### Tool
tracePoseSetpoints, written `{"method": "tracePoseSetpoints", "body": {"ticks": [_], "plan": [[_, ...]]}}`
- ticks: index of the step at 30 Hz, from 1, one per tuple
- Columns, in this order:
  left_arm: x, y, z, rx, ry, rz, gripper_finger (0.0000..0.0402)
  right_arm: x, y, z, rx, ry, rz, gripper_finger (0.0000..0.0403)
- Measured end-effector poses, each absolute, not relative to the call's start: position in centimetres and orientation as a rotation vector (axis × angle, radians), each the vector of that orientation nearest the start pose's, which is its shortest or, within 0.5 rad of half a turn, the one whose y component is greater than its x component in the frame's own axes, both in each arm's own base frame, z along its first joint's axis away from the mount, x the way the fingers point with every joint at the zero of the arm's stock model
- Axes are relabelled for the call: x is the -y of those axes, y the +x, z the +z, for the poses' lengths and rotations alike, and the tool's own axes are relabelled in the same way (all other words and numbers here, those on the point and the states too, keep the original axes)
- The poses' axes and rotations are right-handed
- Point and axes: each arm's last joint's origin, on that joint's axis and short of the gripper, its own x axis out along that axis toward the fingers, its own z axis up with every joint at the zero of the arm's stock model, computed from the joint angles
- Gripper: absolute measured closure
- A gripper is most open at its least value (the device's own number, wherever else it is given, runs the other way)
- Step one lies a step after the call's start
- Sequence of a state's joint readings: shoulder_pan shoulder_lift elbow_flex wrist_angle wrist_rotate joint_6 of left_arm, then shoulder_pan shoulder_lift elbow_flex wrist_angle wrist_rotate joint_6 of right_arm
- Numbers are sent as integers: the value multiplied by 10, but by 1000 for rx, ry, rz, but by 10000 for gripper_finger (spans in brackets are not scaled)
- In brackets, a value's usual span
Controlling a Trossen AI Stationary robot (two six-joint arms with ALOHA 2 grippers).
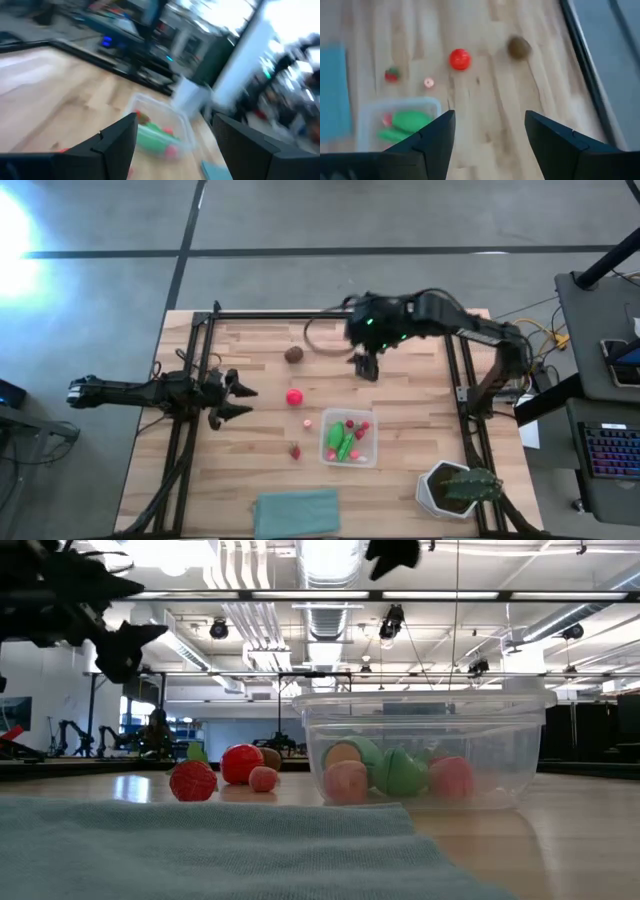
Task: Pick and placing Produce into tupperware
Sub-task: Put the kiwi into the transparent container
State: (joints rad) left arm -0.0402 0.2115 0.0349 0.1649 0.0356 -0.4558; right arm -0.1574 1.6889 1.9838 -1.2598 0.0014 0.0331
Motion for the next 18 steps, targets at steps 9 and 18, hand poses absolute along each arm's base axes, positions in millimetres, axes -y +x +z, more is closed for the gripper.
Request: {"method": "tracePoseSetpoints", "body": {"ticks": [9, 18], "plan": [[-1, 110, 175, 41, -515, 147, 155, 37, 268, 428, -876, 180, -73, 170], [-1, 110, 175, 44, -571, 130, 155, 20, 241, 431, -597, 230, 101, 170]]}}
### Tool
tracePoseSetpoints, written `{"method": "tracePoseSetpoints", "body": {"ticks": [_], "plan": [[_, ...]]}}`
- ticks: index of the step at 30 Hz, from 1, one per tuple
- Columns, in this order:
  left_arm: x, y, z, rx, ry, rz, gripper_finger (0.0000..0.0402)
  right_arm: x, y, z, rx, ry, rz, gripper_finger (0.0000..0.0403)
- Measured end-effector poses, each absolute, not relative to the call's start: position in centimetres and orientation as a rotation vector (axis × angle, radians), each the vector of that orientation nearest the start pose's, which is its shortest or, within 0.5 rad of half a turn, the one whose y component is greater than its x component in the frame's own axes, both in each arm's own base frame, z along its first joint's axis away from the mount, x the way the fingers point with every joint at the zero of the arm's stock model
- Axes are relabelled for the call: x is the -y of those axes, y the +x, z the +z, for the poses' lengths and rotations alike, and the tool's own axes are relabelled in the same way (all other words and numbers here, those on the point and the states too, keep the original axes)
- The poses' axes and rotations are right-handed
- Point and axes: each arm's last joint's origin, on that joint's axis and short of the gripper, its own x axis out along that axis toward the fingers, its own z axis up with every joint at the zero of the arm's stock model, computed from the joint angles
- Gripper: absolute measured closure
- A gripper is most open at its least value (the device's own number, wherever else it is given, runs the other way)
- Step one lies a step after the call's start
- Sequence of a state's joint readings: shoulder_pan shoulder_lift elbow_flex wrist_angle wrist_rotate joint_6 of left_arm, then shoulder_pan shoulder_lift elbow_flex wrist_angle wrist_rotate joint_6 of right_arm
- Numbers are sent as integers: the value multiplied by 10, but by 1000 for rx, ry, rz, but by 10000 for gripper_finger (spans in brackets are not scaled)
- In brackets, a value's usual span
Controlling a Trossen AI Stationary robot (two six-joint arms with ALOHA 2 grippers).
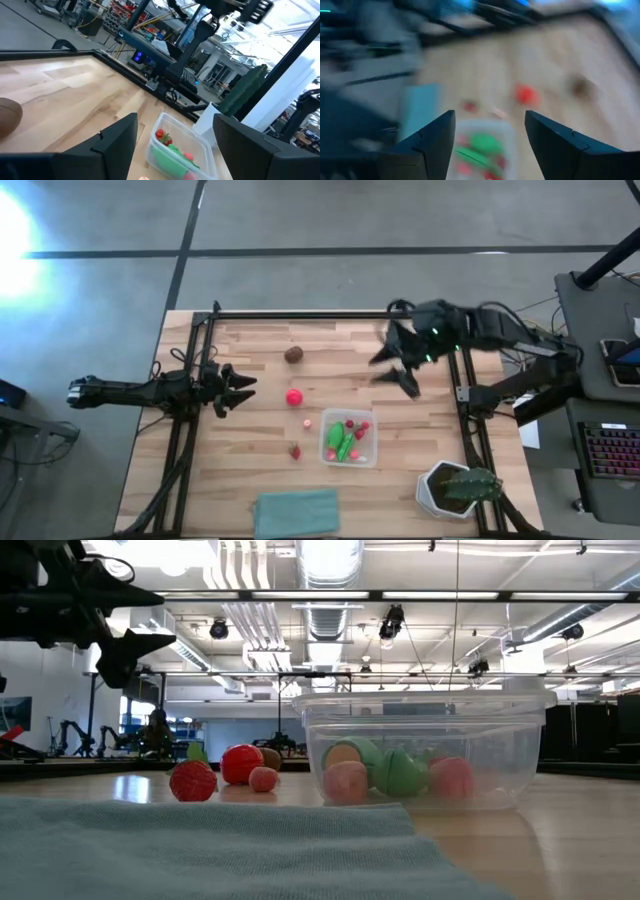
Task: Pick and placing Produce into tupperware
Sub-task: Put the kiwi into the transparent container
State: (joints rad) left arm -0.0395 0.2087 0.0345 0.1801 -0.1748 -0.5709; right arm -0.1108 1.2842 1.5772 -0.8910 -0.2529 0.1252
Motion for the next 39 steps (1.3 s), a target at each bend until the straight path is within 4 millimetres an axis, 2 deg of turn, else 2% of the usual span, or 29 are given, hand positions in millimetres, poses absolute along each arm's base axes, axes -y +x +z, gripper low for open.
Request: {"method": "tracePoseSetpoints", "body": {"ticks": [2, 4, 7, 14, 22, 26, 35, 39], "plan": [[-1, 110, 176, 46, -571, 127, 155, 17, 240, 428, -490, 205, 217, 170], [-1, 110, 176, 45, -571, 124, 155, 19, 235, 425, -418, 187, 209, 170], [0, 110, 176, 40, -571, 111, 155, 20, 226, 415, -408, 200, 175, 170], [0, 110, 182, 94, -571, 75, 155, 24, 210, 379, -459, 234, 140, 170], [0, 109, 186, 142, -573, 60, 155, 28, 197, 333, -289, 282, 156, 170], [0, 108, 194, 222, -569, 38, 155, 30, 189, 312, -264, 303, 160, 170], [0, 101, 218, 429, -483, 5, 155, 33, 174, 288, -22, 261, 178, 170], [0, 98, 237, 479, -426, 11, 155, 34, 171, 271, -40, 293, 170, 170]]}}
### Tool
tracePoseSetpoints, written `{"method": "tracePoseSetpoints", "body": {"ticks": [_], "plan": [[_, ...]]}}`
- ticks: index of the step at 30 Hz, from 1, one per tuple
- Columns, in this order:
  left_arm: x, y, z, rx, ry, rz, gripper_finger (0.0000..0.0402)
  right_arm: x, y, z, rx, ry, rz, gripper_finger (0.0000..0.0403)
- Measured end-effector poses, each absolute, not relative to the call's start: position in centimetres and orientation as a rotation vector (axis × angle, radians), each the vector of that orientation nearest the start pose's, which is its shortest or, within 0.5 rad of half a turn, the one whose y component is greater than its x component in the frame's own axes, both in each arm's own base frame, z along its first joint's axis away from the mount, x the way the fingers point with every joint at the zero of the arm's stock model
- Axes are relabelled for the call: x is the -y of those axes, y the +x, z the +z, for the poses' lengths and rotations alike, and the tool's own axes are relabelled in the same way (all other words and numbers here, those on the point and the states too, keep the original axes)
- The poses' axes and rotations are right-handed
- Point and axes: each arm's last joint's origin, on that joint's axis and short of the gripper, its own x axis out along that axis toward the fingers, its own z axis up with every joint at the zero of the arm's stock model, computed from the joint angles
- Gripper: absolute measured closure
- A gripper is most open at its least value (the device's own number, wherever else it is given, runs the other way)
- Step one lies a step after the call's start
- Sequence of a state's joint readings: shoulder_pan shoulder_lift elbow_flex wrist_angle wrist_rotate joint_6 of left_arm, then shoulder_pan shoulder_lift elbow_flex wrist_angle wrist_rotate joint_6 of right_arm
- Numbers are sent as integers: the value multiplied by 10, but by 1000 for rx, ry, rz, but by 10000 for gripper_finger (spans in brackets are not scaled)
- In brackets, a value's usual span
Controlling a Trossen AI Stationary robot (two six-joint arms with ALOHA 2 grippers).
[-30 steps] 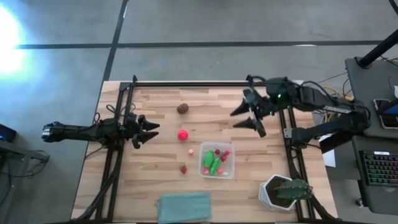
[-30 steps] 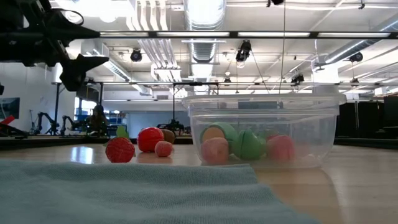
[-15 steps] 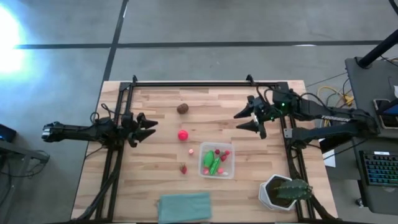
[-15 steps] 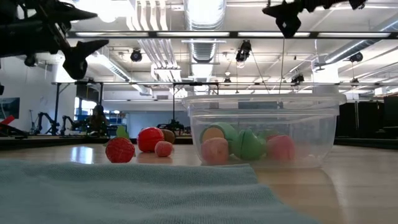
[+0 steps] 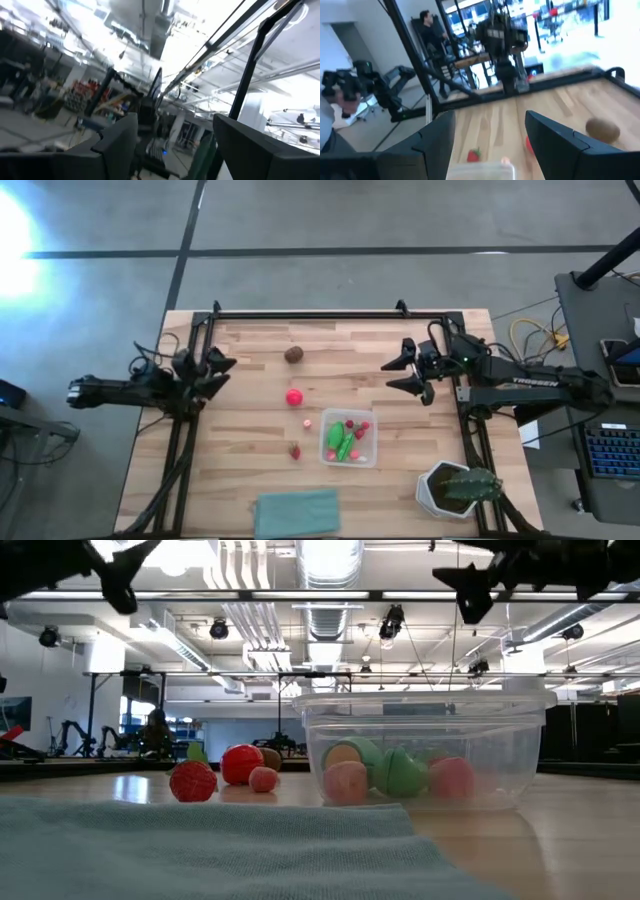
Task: Pick and placing Produce into tupperware
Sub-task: Put the kiwi into the transparent container
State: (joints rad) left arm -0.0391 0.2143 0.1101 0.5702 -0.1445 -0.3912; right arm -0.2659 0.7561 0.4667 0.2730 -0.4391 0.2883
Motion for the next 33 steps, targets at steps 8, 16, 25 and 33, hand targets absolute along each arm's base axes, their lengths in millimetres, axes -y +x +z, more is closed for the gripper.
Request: {"method": "tracePoseSetpoints", "body": {"ticks": [8, 16, 25, 33], "plan": [[0, 98, 285, 488, -313, 41, 155, 43, 162, 235, -103, 355, 100, 170], [0, 121, 321, 268, -251, 77, 155, 46, 145, 220, 37, 342, 111, 170], [-9, 145, 339, -1, -241, 195, 155, 46, 133, 207, 67, 359, 89, 170], [-48, 180, 339, -186, -339, 260, 155, 39, 121, 201, 184, 286, 157, 170]]}}
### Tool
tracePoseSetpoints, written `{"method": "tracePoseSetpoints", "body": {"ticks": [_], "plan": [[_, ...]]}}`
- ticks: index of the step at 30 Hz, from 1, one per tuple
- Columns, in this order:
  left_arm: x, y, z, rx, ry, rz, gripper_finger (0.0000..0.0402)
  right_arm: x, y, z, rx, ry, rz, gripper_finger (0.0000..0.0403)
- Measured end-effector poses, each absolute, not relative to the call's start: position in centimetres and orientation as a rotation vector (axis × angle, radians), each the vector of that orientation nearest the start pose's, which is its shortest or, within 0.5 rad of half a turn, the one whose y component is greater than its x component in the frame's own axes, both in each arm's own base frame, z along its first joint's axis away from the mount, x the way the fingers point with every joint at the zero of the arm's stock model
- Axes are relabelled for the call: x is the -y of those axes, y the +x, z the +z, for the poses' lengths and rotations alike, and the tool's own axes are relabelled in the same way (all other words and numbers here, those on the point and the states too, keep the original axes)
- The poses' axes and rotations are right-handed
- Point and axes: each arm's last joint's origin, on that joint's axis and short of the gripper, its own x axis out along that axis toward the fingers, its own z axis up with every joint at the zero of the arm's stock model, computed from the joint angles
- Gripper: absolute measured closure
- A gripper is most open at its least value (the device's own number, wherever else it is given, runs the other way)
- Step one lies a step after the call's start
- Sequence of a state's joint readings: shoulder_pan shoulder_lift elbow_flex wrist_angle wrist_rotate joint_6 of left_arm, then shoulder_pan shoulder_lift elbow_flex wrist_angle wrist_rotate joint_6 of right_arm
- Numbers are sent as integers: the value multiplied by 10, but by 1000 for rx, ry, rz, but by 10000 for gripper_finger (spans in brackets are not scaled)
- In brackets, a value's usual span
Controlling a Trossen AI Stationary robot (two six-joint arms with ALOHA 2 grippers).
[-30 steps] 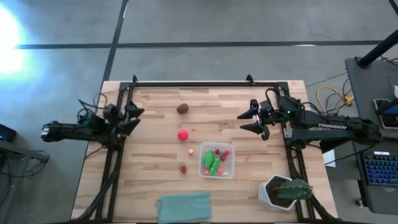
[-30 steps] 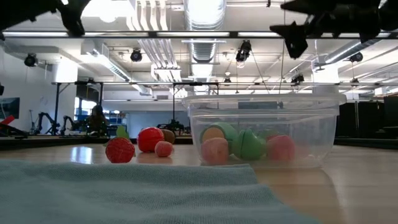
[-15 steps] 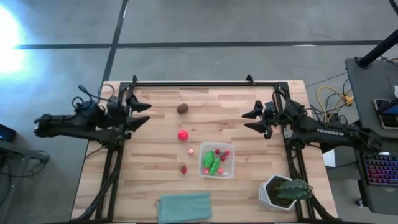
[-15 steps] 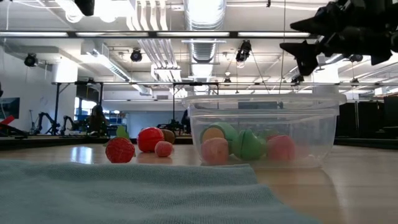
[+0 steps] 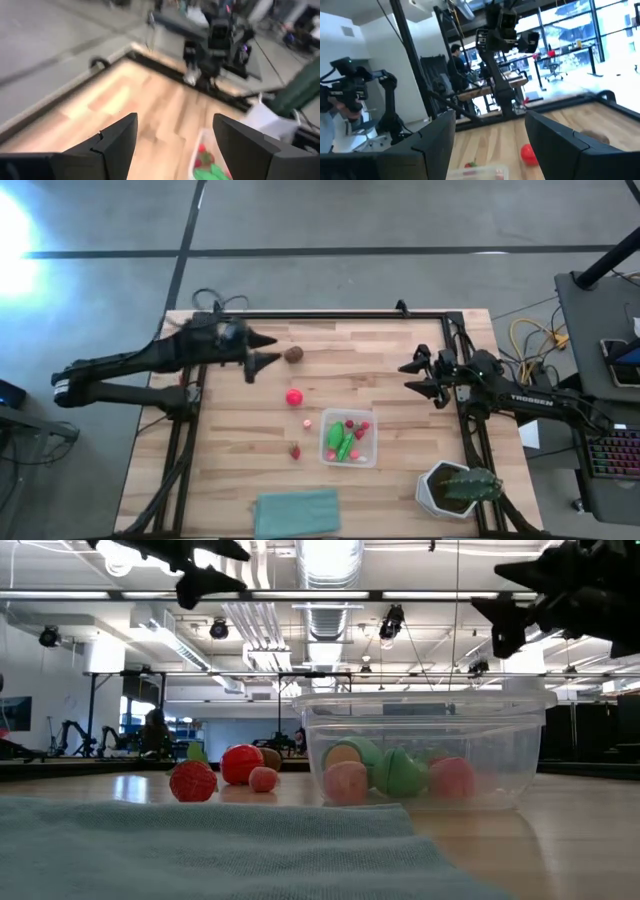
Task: Pick and placing Produce into tupperware
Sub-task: Put the kiwi into the transparent container
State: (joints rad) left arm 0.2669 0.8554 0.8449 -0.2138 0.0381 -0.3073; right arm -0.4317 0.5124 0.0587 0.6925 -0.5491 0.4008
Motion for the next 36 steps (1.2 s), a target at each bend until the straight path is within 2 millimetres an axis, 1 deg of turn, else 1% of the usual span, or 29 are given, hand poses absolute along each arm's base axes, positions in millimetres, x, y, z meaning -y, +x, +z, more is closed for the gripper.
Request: {"method": "tracePoseSetpoints", "body": {"ticks": [5, 10, 12, 17, 19, 22, 26, 31, 33, 36], "plan": [[-74, 202, 340, -247, -386, 202, 155, 38, 117, 188, 164, 329, 150, 170], [-96, 222, 334, -320, -385, 186, 155, 38, 116, 187, 162, 333, 146, 170], [-106, 226, 332, -351, -403, 214, 155, 40, 116, 187, 164, 325, 134, 170], [-131, 235, 314, -501, -482, 299, 155, 44, 114, 187, 170, 306, 96, 170], [-138, 239, 310, -520, -493, 313, 155, 45, 114, 187, 170, 308, 84, 170], [-144, 245, 307, -539, -503, 318, 155, 46, 114, 185, 147, 331, 74, 170], [-147, 251, 310, -528, -496, 314, 155, 47, 115, 181, 109, 376, 68, 170], [-150, 253, 316, -486, -402, 295, 155, 47, 115, 179, 99, 388, 66, 170], [-149, 252, 317, -482, -405, 294, 155, 47, 115, 179, 99, 387, 66, 170], [-148, 251, 312, -505, -414, 296, 155, 47, 115, 179, 99, 388, 66, 170]]}}
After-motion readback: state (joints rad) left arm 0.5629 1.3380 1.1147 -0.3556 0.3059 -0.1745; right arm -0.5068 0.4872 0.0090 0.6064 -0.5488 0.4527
